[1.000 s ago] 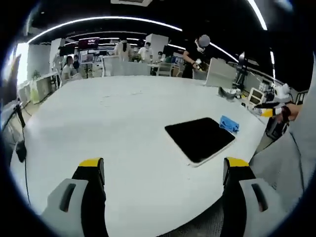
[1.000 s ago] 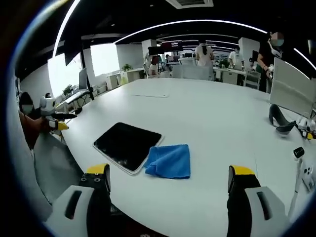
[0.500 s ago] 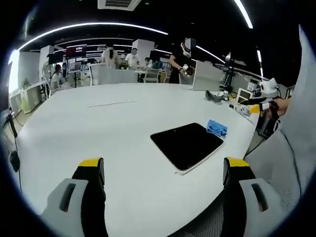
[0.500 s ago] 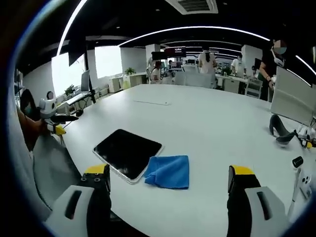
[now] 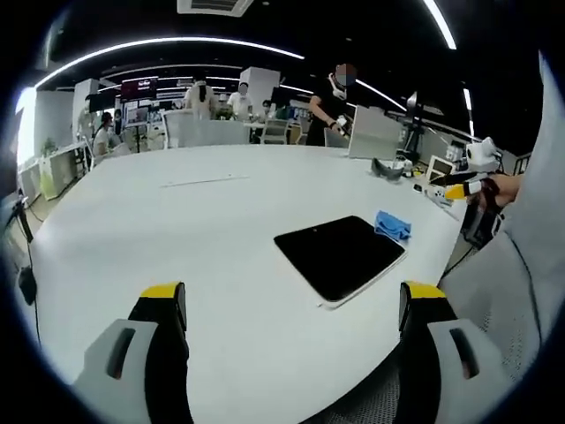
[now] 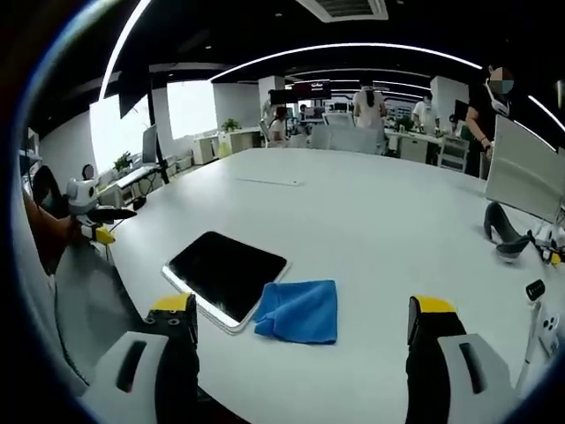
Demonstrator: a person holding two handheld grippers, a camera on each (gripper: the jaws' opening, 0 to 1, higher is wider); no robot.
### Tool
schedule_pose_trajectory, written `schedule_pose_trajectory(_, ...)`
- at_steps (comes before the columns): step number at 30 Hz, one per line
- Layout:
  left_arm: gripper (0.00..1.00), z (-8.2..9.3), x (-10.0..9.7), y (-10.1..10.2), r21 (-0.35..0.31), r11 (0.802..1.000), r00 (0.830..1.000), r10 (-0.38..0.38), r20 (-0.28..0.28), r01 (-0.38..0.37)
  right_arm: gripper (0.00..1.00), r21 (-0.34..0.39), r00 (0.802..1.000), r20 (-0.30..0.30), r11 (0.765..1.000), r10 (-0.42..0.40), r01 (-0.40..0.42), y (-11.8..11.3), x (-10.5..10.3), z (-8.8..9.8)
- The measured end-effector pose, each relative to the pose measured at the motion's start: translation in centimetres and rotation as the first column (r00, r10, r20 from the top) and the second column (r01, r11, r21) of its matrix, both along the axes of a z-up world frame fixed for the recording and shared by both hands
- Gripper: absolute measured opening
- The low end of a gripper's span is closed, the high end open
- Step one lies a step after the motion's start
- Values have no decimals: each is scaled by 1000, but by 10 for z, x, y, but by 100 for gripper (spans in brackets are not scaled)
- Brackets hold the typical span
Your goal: Wipe the mirror surface with the cleaning cloth until all visible marks leave the cleaned area.
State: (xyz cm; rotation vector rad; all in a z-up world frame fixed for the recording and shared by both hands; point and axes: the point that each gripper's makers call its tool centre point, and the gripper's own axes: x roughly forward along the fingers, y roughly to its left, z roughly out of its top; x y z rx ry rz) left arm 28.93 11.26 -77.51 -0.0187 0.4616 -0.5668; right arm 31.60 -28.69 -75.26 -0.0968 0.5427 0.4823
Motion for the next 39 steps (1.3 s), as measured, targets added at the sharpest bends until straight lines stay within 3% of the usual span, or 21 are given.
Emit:
schedule_pose_trajectory(2,99,-6,-1,2,49,999,999,-13,-32,15,98,-8,1000,5,1000,-5,5,0,4,1)
schedule_pose_trajectory(3,99,-7,-2,3,45,999,998,0,-55,2,98,2,1000,-4,1000,-1,1,1,5,-1)
schedule_pose_trajectory(5,99,-12,-3,8,103,994,995,35,-90,-25,98,-5,1000,-9,1000,1,-1,2,7,-2)
schedule_pose_trajectory(8,99,-7,1,0,64,997,997,52,-59,-48,96,-53,1000,-26,999,12,-13,5,11,-9)
schedule_pose_trajectory(9,99,-16,-1,4,92,994,995,63,-82,-55,96,-54,1000,-27,998,11,-12,5,12,-10)
schedule_pose_trajectory(10,99,-30,-4,10,122,989,984,97,-149,-79,96,-53,999,-32,999,9,-11,6,14,-12)
schedule_pose_trajectory(11,99,-31,-4,8,101,991,981,101,-166,-85,96,-54,999,-34,998,8,-10,7,15,-12)
schedule_pose_trajectory(14,99,-21,1,7,106,992,994,77,-83,-68,94,-77,999,-45,997,2,-5,8,17,-16)
schedule_pose_trajectory(17,99,-21,4,8,77,994,992,84,-93,-77,92,-63,999,-52,998,-7,4,10,19,-21)
schedule_pose_trajectory(19,99,-12,7,8,77,995,997,73,-31,-70,91,-45,998,-56,999,-13,11,13,21,-24)
schedule_pose_trajectory(22,99,-17,5,8,78,994,996,76,-54,-71,88,-50,999,-53,999,-4,1,20,24,-28)
schedule_pose_trajectory(26,99,-12,7,11,104,992,997,74,-13,-72,78,-83,999,-38,996,32,-35,29,33,-34)
schedule_pose_trajectory(28,99,-13,7,10,93,993,997,73,-20,-71,73,-94,998,-43,995,34,-38,30,38,-40)
schedule_pose_trajectory(34,99,-12,5,8,82,994,997,72,-31,-70,56,-80,991,-129,996,-47,37,27,52,-72)
schedule_pose_trajectory(39,99,-14,3,6,88,994,997,67,-47,-63,47,-135,987,-156,991,-42,21,34,56,-97)
